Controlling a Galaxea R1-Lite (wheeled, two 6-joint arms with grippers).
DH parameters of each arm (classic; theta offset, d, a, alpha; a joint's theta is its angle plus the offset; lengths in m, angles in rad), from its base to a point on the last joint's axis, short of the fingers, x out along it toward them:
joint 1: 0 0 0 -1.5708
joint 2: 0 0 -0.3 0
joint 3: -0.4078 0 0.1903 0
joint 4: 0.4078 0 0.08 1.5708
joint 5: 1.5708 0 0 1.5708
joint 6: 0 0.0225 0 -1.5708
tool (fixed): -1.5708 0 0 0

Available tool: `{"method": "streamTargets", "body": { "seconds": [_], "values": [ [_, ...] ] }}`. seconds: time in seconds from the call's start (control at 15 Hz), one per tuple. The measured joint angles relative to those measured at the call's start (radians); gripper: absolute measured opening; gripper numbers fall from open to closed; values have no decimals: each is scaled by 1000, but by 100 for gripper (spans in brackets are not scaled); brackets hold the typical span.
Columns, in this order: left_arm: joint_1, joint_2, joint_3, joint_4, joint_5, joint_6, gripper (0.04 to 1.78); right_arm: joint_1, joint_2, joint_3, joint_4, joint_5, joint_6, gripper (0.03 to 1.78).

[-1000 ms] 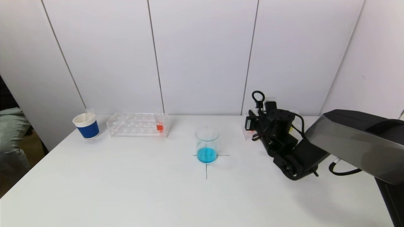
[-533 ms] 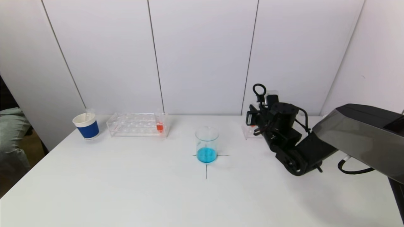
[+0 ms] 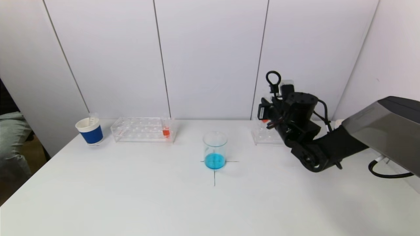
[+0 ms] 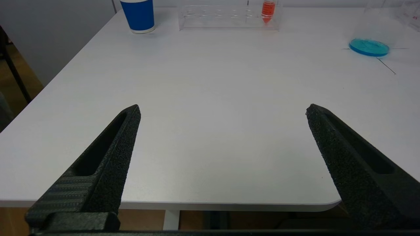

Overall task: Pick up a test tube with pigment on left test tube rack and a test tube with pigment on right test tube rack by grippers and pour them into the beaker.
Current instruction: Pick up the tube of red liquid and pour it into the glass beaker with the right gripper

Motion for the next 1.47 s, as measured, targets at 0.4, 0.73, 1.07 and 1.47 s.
{"method": "streamTargets", "body": {
  "seconds": [0.4, 0.73, 1.07, 1.47],
  "values": [
    [0, 0, 0, 0, 0, 0, 176, -1, -138, -57, 201, 61, -5, 45],
    [0, 0, 0, 0, 0, 0, 176, 2, -235, -196, 449, 160, -11, 45],
    [0, 0, 0, 0, 0, 0, 176, 2, -302, -313, 697, 340, -60, 45],
    [0, 0, 0, 0, 0, 0, 176, -26, -322, -344, 720, 609, -286, 45]
  ]
}}
